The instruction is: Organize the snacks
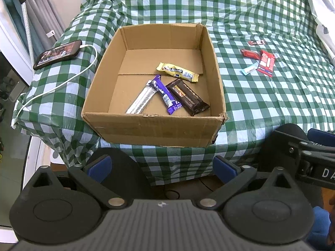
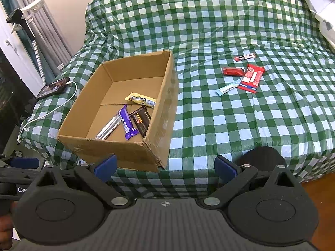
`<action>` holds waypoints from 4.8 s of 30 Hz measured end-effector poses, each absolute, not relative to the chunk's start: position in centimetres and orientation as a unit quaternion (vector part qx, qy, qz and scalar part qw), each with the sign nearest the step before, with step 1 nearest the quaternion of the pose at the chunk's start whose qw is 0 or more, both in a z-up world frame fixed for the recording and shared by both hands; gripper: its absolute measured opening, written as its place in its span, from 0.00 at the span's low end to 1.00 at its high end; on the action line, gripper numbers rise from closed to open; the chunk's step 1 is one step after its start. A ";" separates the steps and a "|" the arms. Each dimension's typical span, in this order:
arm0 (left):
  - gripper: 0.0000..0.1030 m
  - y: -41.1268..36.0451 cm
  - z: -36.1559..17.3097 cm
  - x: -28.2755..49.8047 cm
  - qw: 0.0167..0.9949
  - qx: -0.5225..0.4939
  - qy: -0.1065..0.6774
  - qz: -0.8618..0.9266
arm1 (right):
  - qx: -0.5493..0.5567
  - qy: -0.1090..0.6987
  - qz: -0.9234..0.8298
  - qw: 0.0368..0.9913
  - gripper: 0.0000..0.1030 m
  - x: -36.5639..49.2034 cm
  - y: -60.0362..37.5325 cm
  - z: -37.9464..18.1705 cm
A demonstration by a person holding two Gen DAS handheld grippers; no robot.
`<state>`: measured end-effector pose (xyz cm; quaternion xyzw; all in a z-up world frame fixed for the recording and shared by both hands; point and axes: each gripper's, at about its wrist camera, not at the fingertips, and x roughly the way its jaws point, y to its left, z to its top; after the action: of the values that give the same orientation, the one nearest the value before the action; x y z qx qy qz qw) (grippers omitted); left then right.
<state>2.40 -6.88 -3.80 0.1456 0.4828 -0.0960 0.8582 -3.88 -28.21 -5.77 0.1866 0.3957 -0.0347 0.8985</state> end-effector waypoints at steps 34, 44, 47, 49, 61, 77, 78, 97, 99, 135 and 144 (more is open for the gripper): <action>1.00 -7.3 -4.9 3.0 0.844 0.143 0.505 -0.108 | 0.228 0.441 -0.028 0.867 0.96 -2.8 -29.3 -8.1; 1.00 -7.4 -5.1 3.1 0.842 0.145 0.508 -0.108 | 0.228 0.445 -0.028 0.865 0.96 -2.6 -29.5 -8.4; 1.00 -7.4 -5.2 3.1 0.841 0.145 0.510 -0.108 | 0.229 0.446 -0.028 0.865 0.96 -2.6 -29.5 -8.5; 1.00 -7.4 -5.2 3.1 0.841 0.145 0.510 -0.108 | 0.229 0.447 -0.027 0.864 0.96 -2.6 -29.5 -8.6; 1.00 -7.3 -5.8 3.2 0.837 0.145 0.516 -0.110 | 0.232 0.454 -0.029 0.860 0.96 -2.5 -29.6 -8.9; 1.00 -7.4 -6.4 3.6 0.830 0.140 0.528 -0.110 | 0.229 0.463 -0.031 0.856 0.96 -2.2 -29.6 -9.3; 1.00 -7.4 -6.4 3.6 0.830 0.140 0.529 -0.110 | 0.229 0.464 -0.031 0.855 0.96 -2.2 -29.6 -9.4; 1.00 -7.1 -8.4 5.0 0.813 0.133 0.557 -0.109 | 0.220 0.494 -0.031 0.841 0.96 -1.0 -29.2 -10.6; 1.00 -7.2 -8.3 5.2 0.813 0.133 0.556 -0.109 | 0.216 0.491 -0.027 0.844 0.95 -0.8 -29.1 -10.5; 1.00 -17.0 -3.9 9.5 0.830 0.185 0.505 -0.147 | 0.236 0.407 -0.062 0.880 0.96 0.2 -36.8 -8.7; 1.00 -26.0 -4.3 14.8 0.829 0.180 0.495 -0.187 | 0.248 0.390 -0.137 0.876 0.96 2.5 -45.0 -10.3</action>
<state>14.84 -26.04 -4.31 0.1799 0.4950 -0.1866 0.8293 2.48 -45.04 -10.32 0.2483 0.3904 -0.1368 0.8759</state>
